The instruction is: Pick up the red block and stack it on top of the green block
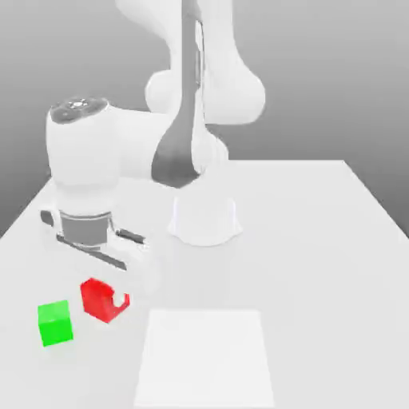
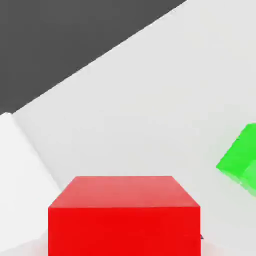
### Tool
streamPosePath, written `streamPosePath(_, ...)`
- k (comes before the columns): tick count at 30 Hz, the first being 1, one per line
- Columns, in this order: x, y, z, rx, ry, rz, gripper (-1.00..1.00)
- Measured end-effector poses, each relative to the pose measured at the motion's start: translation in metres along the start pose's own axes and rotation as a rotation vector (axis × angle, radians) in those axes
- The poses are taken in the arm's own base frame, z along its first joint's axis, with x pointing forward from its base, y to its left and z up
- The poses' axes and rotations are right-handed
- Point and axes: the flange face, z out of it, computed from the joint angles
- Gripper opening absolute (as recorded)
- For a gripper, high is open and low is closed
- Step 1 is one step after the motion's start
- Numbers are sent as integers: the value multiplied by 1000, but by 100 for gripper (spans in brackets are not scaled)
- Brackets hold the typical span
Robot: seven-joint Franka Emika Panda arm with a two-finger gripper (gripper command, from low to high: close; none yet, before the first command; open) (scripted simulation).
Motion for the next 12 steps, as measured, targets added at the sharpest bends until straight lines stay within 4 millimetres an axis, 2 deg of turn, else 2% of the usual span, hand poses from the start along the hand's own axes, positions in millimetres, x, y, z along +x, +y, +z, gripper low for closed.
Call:
streamPosePath(3,50,23,-8,1,-2,259,-100)
streamPosePath(4,64,31,-3,1,-3,318,-100)
streamPosePath(8,57,23,37,2,-5,314,-100)
streamPosePath(9,57,24,48,1,-3,315,100)
streamPosePath(12,57,24,48,1,-3,315,100)
